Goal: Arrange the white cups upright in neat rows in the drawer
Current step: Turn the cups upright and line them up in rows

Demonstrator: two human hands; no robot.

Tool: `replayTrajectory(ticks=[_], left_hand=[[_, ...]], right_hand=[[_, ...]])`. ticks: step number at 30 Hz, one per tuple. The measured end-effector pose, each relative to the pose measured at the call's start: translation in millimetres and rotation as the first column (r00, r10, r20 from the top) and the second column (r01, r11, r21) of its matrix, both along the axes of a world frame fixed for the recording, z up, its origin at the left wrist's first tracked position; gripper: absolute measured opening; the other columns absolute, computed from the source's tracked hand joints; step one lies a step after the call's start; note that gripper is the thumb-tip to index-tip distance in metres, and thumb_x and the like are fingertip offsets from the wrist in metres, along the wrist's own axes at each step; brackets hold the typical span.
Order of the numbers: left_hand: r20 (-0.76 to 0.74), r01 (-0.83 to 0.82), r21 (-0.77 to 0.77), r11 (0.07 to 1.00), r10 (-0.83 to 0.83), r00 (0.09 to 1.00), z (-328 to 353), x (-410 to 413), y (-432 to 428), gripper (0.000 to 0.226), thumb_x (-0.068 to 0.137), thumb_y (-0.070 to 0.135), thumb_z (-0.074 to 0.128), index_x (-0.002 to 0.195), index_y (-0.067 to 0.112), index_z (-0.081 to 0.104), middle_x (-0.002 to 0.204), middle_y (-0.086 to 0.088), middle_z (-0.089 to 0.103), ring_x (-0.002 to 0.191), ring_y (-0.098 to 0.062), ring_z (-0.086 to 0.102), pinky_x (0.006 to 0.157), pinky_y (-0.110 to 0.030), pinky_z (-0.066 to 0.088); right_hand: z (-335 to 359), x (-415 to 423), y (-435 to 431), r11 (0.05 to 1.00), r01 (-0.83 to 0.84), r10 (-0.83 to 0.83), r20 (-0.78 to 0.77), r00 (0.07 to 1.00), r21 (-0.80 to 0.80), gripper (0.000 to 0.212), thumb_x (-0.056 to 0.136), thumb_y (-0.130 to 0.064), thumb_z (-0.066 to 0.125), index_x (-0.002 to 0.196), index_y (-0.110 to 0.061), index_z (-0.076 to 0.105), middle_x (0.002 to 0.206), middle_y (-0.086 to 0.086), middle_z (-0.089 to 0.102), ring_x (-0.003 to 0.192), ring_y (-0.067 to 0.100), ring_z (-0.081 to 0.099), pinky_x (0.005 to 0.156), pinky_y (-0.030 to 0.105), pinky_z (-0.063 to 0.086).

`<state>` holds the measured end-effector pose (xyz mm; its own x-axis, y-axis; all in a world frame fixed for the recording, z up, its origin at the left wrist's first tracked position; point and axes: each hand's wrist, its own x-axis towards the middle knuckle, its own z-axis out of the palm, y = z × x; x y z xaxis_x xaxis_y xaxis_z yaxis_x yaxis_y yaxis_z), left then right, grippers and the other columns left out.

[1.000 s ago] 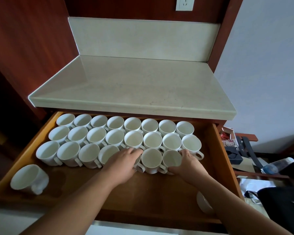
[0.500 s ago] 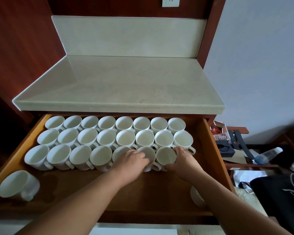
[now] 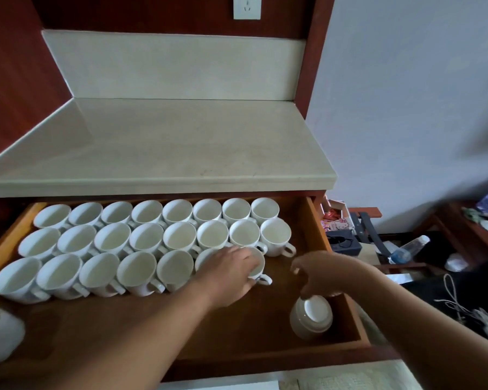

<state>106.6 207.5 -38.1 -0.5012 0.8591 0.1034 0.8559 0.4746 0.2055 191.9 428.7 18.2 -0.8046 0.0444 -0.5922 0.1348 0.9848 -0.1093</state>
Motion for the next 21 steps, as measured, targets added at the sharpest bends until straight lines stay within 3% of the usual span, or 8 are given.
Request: replayTrajectory(ticks=[3, 6, 9, 11, 14, 17, 19, 21], left_hand=[[-0.033, -0.024, -0.109, 0.994, 0.020, 0.999, -6.9, 4.9, 18.1, 0.014, 0.098, 0.031, 0.056, 0.108, 0.022, 0.058, 0.114, 0.001, 0.063, 0.109, -0.023, 0.059, 0.083, -0.036, 0.041], [-0.064, -0.088, -0.143, 0.986, 0.079, 0.995, -14.4, 2.6, 24.1, 0.010, 0.097, 0.031, 0.057, 0.103, 0.022, 0.057, 0.108, -0.002, 0.068, 0.102, -0.031, 0.064, 0.078, -0.040, 0.046], [-0.050, -0.094, -0.102, 0.990, 0.089, 0.995, -17.1, 0.4, 23.1, 0.009, 0.095, 0.032, 0.059, 0.099, 0.024, 0.058, 0.104, 0.001, 0.068, 0.098, -0.030, 0.064, 0.074, -0.038, 0.044], [0.013, -0.102, -0.032, 0.994, 0.102, 0.995, -15.6, 1.0, 22.0, 0.013, 0.093, 0.036, 0.062, 0.099, 0.025, 0.059, 0.104, 0.006, 0.066, 0.099, -0.023, 0.063, 0.074, -0.035, 0.044], [0.281, -0.290, 0.135, 0.947, 0.245, 0.928, -5.4, 6.9, 24.1, 0.011, 0.089, 0.038, 0.065, 0.096, 0.030, 0.063, 0.097, 0.015, 0.067, 0.093, -0.008, 0.062, 0.073, -0.029, 0.048], [0.619, -0.573, 0.157, 0.804, 0.372, 0.691, 17.0, 12.4, 29.4, 0.016, 0.088, 0.046, 0.069, 0.089, 0.030, 0.070, 0.083, 0.014, 0.072, 0.075, -0.002, 0.066, 0.068, -0.030, 0.055], [0.877, -0.677, 0.015, 0.736, 0.315, 0.362, 32.8, 12.1, 33.1, 0.035, 0.088, 0.059, 0.069, 0.098, 0.026, 0.071, 0.093, 0.003, 0.075, 0.067, -0.011, 0.069, 0.055, -0.029, 0.050], [0.986, -0.627, -0.145, 0.766, 0.167, -0.024, 46.5, 9.0, 35.6, 0.065, 0.085, 0.072, 0.065, 0.117, 0.015, 0.069, 0.114, -0.014, 0.073, 0.076, -0.025, 0.074, 0.057, -0.031, 0.050]], right_hand=[[-13.7, 17.0, -7.7, 0.969, -0.199, 0.174, 0.165, 0.971, 0.148, 0.070, 0.079, -0.042, 0.083, 0.140, -0.023, 0.053, 0.135, 0.004, 0.057, 0.122, 0.026, 0.057, 0.100, 0.042, 0.050], [-28.5, 23.6, -10.8, 0.957, -0.201, 0.171, 0.154, 0.973, 0.208, 0.078, 0.072, -0.041, 0.089, 0.138, -0.023, 0.052, 0.137, 0.009, 0.048, 0.117, 0.032, 0.060, 0.093, 0.049, 0.055], [-35.5, 23.9, -11.9, 0.971, -0.173, 0.151, 0.138, 0.979, 0.163, 0.078, 0.072, -0.036, 0.089, 0.139, -0.022, 0.050, 0.141, 0.008, 0.045, 0.120, 0.032, 0.059, 0.095, 0.048, 0.054], [-33.0, 21.7, -11.0, 0.979, -0.160, 0.147, 0.108, 0.983, 0.125, 0.074, 0.075, -0.038, 0.087, 0.138, -0.020, 0.051, 0.136, 0.006, 0.051, 0.122, 0.028, 0.057, 0.097, 0.045, 0.053], [-16.2, 14.9, -4.7, 0.997, -0.063, 0.061, 0.046, 0.997, 0.042, 0.069, 0.080, -0.044, 0.081, 0.137, -0.019, 0.053, 0.135, 0.003, 0.056, 0.122, 0.023, 0.054, 0.095, 0.036, 0.049], [14.2, 8.5, 3.7, 0.994, 0.070, -0.077, -0.087, 0.993, -0.079, 0.067, 0.077, -0.052, 0.080, 0.132, -0.021, 0.058, 0.123, -0.001, 0.063, 0.106, 0.018, 0.060, 0.086, 0.033, 0.052], [36.5, 6.6, 7.7, 0.969, 0.143, -0.181, -0.183, 0.966, -0.203, 0.065, 0.075, -0.050, 0.082, 0.131, -0.022, 0.060, 0.114, -0.006, 0.065, 0.095, 0.012, 0.062, 0.081, 0.028, 0.055], [54.8, 5.7, 7.9, 0.949, 0.146, -0.229, -0.292, 0.929, -0.281, 0.067, 0.074, -0.050, 0.082, 0.132, -0.025, 0.058, 0.112, -0.009, 0.062, 0.091, 0.008, 0.060, 0.078, 0.025, 0.054]])
